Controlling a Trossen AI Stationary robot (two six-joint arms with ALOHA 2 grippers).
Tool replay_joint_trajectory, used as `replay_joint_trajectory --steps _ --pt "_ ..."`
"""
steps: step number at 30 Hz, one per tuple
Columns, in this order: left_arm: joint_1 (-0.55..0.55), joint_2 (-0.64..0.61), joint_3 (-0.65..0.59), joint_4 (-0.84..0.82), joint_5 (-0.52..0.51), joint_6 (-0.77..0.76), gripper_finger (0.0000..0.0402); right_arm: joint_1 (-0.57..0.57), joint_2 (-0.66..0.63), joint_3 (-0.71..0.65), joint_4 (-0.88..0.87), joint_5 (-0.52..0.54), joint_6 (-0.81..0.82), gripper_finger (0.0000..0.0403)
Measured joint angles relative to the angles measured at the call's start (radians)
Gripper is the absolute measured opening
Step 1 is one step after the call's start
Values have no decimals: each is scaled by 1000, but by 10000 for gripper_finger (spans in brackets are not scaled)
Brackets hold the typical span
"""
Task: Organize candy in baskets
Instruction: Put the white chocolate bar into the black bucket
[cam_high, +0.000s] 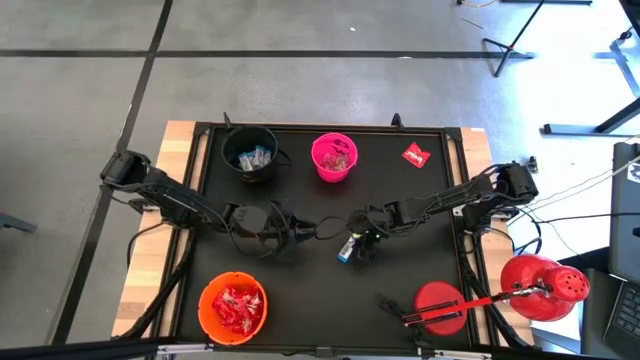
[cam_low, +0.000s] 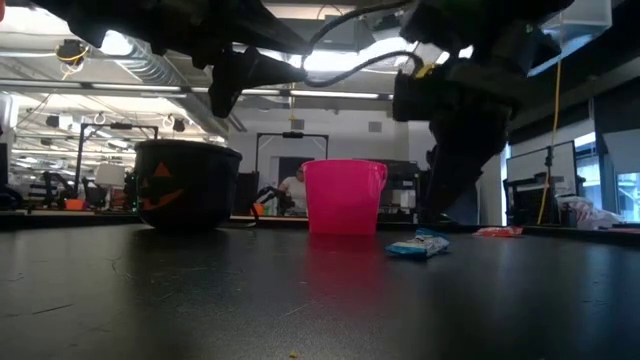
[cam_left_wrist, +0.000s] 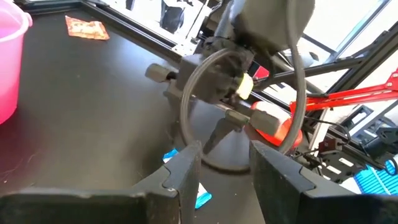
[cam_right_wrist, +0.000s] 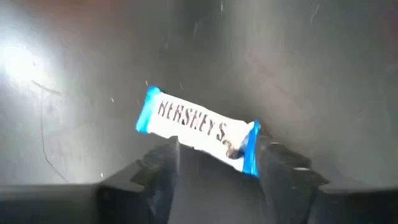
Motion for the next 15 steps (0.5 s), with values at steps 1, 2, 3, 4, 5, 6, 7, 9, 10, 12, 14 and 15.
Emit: replay_joint_trajectory --steps 1,2,3,4,5,6,7,9,10,12,14,15 --pt "0 0 0 0 0 0 129 -6 9 0 1 -12 0 215" --pt "0 0 0 0 0 0 129 -13 20 0 11 -18 0 225" --pt "-1 0 0 -1 1 0 129 -22 29 0 12 -17 0 235" --pt "-3 0 0 -1 0 0 129 -30 41 0 2 -18 0 243" --pt "-4 0 0 -4 0 0 129 -38 55 0 -2 -18 1 249" --pt "-6 0 0 -6 0 0 129 -46 71 0 1 -20 0 253" --pt "-8 0 0 -8 0 0 129 -52 85 0 4 -26 0 255" --pt "-11 0 0 -13 0 0 129 -63 105 1 20 -46 -4 255" --pt "-12 0 0 -16 -1 0 129 -68 114 3 27 -58 -6 253" --pt "-12 0 1 -18 -2 0 129 -70 135 3 38 -79 -9 242" --pt "-12 0 1 -24 -3 0 129 -71 142 3 47 -87 -13 223" --pt "-12 0 1 -25 -4 0 129 -71 144 3 49 -91 -22 210"
